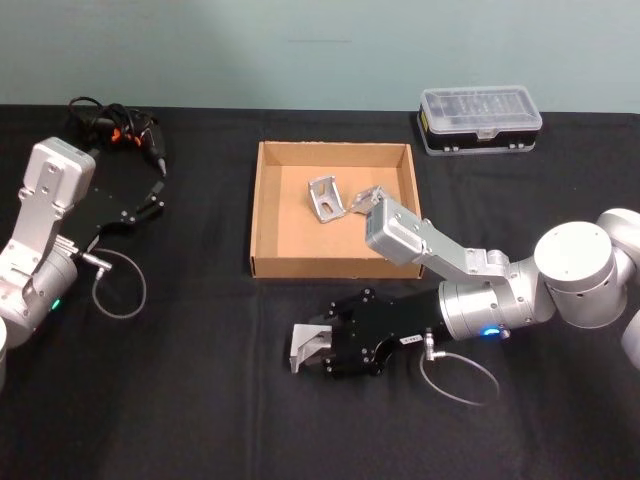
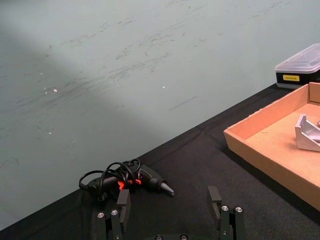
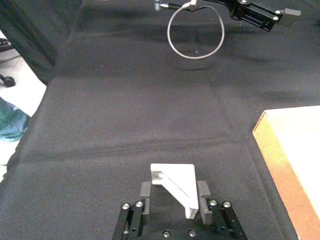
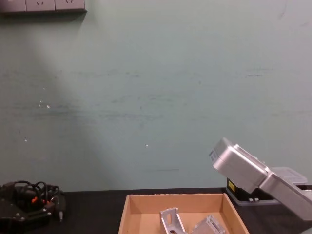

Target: Use one hand to pick up the angle iron from the table and place it into the box.

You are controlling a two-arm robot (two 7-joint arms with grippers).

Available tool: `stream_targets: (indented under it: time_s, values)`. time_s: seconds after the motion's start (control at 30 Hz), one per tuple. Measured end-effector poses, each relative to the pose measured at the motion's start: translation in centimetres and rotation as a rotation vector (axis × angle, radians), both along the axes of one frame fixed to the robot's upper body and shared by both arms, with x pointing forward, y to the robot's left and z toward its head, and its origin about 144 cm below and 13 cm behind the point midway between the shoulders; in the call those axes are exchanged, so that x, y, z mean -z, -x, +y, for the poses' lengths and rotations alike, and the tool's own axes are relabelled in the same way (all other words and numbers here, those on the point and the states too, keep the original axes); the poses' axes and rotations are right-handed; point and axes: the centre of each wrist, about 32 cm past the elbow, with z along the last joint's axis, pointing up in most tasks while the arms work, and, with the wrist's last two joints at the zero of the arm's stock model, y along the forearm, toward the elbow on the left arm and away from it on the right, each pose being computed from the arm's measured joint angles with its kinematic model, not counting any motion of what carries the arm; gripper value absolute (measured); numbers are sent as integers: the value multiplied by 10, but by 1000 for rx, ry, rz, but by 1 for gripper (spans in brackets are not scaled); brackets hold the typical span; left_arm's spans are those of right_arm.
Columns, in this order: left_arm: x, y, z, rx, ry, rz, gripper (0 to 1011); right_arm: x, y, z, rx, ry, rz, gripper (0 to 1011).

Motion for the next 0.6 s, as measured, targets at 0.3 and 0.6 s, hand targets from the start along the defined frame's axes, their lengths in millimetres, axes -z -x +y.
stream_targets:
  time_s: [0.3,0.6]
  values:
    - [0,0,0,0,0,0,1000,0,0,2,-5,-1,2,309]
    - [0,0,0,0,0,0,1000,0,0,4,-7,-10,2,73]
